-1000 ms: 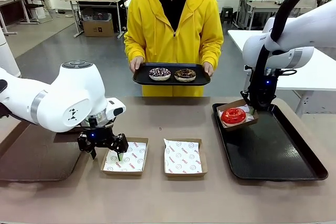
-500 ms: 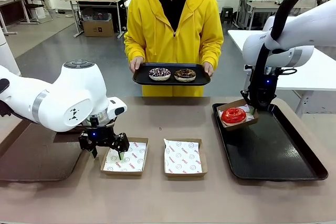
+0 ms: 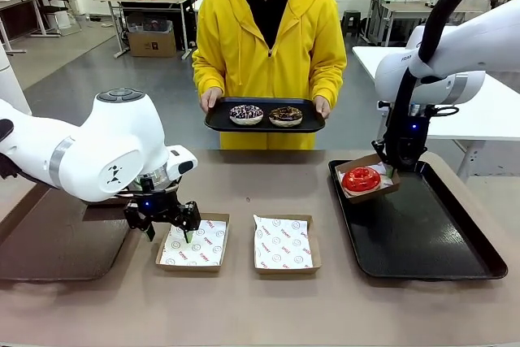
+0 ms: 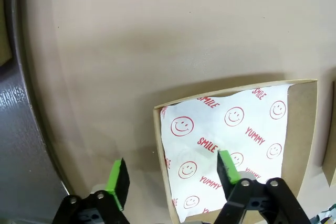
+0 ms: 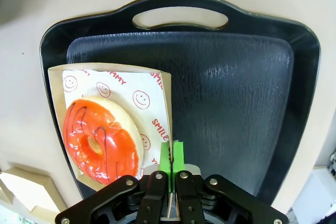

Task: Individually package the donuts and arrange them on the tray.
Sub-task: Place the picked Paper togo box on the Handle tray while simultaneously picking up another Paper togo box from the table with the other hand.

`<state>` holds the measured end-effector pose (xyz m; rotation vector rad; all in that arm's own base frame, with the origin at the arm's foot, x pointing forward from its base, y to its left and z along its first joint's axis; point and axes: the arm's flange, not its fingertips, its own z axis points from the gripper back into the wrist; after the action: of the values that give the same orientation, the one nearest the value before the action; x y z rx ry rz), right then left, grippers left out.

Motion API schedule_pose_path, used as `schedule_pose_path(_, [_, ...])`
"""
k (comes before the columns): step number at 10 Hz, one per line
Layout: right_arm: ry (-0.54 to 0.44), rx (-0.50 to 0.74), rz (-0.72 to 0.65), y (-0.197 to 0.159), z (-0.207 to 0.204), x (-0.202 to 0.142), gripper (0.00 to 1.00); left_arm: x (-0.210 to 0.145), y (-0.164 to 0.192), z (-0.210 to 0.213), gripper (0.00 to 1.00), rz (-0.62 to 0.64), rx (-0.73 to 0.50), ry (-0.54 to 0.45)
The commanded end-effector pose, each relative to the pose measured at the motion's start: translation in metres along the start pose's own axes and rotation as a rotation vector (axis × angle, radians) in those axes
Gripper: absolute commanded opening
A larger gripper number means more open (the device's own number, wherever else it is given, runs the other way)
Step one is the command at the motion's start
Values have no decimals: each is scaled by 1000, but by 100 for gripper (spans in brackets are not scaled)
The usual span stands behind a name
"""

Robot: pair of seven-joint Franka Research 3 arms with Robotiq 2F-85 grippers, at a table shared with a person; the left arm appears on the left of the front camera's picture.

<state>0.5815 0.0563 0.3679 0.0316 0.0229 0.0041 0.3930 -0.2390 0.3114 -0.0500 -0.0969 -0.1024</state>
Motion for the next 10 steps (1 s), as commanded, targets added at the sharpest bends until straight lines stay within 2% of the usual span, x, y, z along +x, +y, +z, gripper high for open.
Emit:
schedule_pose_path(1, [5,28,34,2,0,4,0,0,-8,0,40,30,3,-8])
schedule_pose_path(2, [4,28,36,1,0,4,0,0,-8,2,0,30,2,-11])
schedule_pose_path(3, [0,30,37,2,0,5,0,0,-8,5,25,32,-2,-15])
schedule_pose_path(4, [-1,32,38,2,0,6,0,1,-9,7,0,34,-3,-19])
schedule_pose_path(5, [0,34,38,2,0,6,0,1,-9,7,5,36,-3,-18])
schedule_pose_path(6, [10,45,25,2,-1,6,0,1,-11,7,0,39,-4,-16])
schedule_pose_path(7, [11,53,26,1,-1,6,61,2,-12,6,0,39,-5,-14])
schedule_pose_path(8, [10,53,28,1,-1,6,61,2,-12,6,0,40,-5,-12])
schedule_pose_path(9, [10,54,31,2,-1,6,100,2,-13,7,0,39,-3,-11])
schedule_pose_path(10, [11,53,33,2,-1,6,63,1,-13,7,0,39,-2,-12])
